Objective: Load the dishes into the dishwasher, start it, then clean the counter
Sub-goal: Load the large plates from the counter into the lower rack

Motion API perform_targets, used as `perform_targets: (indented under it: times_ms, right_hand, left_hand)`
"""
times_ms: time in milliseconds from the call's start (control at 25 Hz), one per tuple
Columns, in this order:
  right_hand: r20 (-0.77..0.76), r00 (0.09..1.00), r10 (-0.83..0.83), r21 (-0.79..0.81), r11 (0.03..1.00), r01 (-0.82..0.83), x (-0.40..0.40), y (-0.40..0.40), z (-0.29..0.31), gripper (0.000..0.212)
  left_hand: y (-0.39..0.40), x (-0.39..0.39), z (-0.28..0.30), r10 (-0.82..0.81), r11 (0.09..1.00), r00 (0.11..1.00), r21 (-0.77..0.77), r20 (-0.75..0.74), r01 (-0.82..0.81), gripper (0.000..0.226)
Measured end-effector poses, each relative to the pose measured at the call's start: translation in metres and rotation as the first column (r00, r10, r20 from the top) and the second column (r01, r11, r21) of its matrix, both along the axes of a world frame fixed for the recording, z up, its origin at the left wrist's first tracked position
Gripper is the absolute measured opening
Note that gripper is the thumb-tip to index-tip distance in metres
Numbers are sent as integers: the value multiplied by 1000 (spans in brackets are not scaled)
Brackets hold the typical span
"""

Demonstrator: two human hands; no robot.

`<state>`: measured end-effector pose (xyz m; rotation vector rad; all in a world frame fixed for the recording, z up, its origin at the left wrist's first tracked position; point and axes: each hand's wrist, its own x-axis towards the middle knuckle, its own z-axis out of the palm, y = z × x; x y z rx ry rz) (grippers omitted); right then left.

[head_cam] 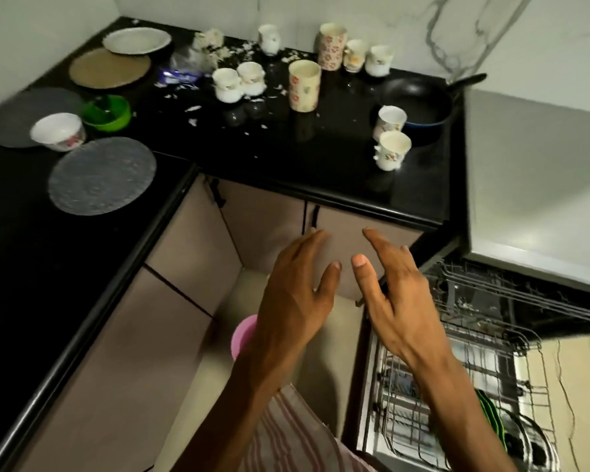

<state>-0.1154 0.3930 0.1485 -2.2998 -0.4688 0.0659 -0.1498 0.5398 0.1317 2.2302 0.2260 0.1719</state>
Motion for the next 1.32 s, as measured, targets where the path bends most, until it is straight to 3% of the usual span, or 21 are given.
perform_targets:
  times_ms: [240, 400, 640, 800, 1000, 1320]
  right_hand:
    - [53, 987, 154, -5, 988, -154, 38, 43, 4, 70]
    - [51, 962, 269, 83, 959, -272, 72, 70, 1, 71]
    - [87, 880, 468, 0, 883, -470, 156, 106, 6, 75]
    - [71, 827, 558, -31, 829, -558, 200, 114, 11, 80]
    - [53, 784, 618, -60, 786, -615, 244, 125, 11, 80]
    - [12, 741, 672, -29, 741, -671, 281, 167, 5, 75]
  left_hand:
    - [42, 11, 4, 184, 982, 983, -35, 16, -184, 58]
    - [61, 29, 3, 303, 952, 952, -49, 31, -302, 56]
    - [81, 84, -3, 519, 855, 849, -29, 105, -519, 54]
    - [75, 114, -3, 629, 777, 772, -92, 94, -622, 55]
    - [73, 147, -9, 702, 712, 708, -74, 70, -698, 52]
    - [108, 182, -7, 734, 678, 671, -50, 105, -733, 50]
